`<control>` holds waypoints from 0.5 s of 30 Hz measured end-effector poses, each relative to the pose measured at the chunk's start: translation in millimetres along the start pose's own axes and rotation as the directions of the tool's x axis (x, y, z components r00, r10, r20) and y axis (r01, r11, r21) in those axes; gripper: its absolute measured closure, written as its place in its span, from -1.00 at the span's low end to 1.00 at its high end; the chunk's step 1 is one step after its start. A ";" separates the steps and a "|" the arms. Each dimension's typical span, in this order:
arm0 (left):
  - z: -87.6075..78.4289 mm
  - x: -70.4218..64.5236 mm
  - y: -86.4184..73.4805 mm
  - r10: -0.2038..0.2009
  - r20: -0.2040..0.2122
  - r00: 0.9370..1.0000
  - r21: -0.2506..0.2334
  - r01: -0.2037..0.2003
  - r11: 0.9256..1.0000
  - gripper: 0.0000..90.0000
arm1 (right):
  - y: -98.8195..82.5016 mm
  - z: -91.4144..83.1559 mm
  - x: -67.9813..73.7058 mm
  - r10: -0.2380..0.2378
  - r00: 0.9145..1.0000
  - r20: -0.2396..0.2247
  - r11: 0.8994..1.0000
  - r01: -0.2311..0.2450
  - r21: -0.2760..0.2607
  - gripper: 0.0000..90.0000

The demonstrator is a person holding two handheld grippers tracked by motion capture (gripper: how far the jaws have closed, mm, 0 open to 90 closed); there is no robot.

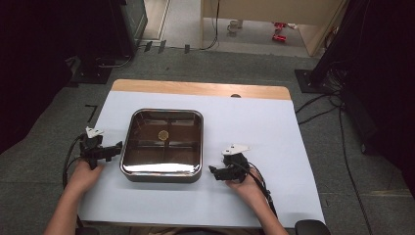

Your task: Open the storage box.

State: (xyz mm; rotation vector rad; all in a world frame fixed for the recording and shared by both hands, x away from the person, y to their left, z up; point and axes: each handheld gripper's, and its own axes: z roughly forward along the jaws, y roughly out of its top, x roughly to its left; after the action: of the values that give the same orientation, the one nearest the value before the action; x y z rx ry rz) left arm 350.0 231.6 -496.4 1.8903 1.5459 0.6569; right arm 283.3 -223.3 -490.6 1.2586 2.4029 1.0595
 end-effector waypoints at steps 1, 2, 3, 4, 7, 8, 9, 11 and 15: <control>0.0 0.0 0.0 0.000 0.000 1.000 0.000 0.000 1.000 -0.73 | 2.3 -3.1 0.5 -0.003 1.000 -0.002 1.000 0.003 -0.007 -0.45; 0.0 0.0 0.0 0.000 0.000 1.000 0.000 0.000 1.000 -0.73 | 2.3 -3.1 0.5 -0.003 1.000 -0.002 1.000 0.003 -0.007 -0.45; 0.0 0.0 0.0 0.000 0.000 1.000 0.000 0.000 1.000 -0.73 | 3.6 -5.1 0.5 0.002 1.000 -0.008 1.000 -0.002 -0.016 -0.45; 0.1 -0.1 0.0 -0.001 -0.001 1.000 -0.001 0.001 1.000 -0.73 | 4.9 -7.2 0.2 0.008 1.000 -0.013 1.000 -0.008 -0.026 -0.45; 0.0 -0.1 0.0 0.000 0.000 1.000 -0.001 0.000 1.000 -0.73 | 9.1 -14.3 -0.8 0.012 0.999 -0.035 0.999 -0.013 -0.041 -0.45; 0.1 -0.1 0.0 -0.001 -0.001 1.000 -0.001 0.001 1.000 -0.73 | 10.8 -16.7 -1.0 0.006 0.999 -0.033 0.999 -0.007 -0.050 -0.44; 0.1 -0.1 0.0 -0.001 -0.001 1.000 -0.001 0.001 1.000 -0.73 | 12.8 -19.1 -0.7 0.002 0.999 -0.032 0.998 -0.004 -0.057 -0.43; 0.0 -0.1 0.0 0.000 -0.001 1.000 0.000 0.000 1.000 -0.73 | 17.0 -22.3 0.3 -0.016 0.999 -0.031 0.998 0.014 -0.067 -0.41; 0.0 -0.1 -0.1 0.000 -0.001 1.000 -0.001 0.000 1.000 -0.73 | 24.7 -29.0 1.4 -0.045 0.998 -0.033 0.996 0.042 -0.076 -0.37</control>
State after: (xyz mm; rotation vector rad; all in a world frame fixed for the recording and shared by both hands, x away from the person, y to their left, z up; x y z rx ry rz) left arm 350.0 231.5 -496.5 1.8900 1.5459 0.6589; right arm 283.3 -227.4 -452.8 1.1678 2.3803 1.1565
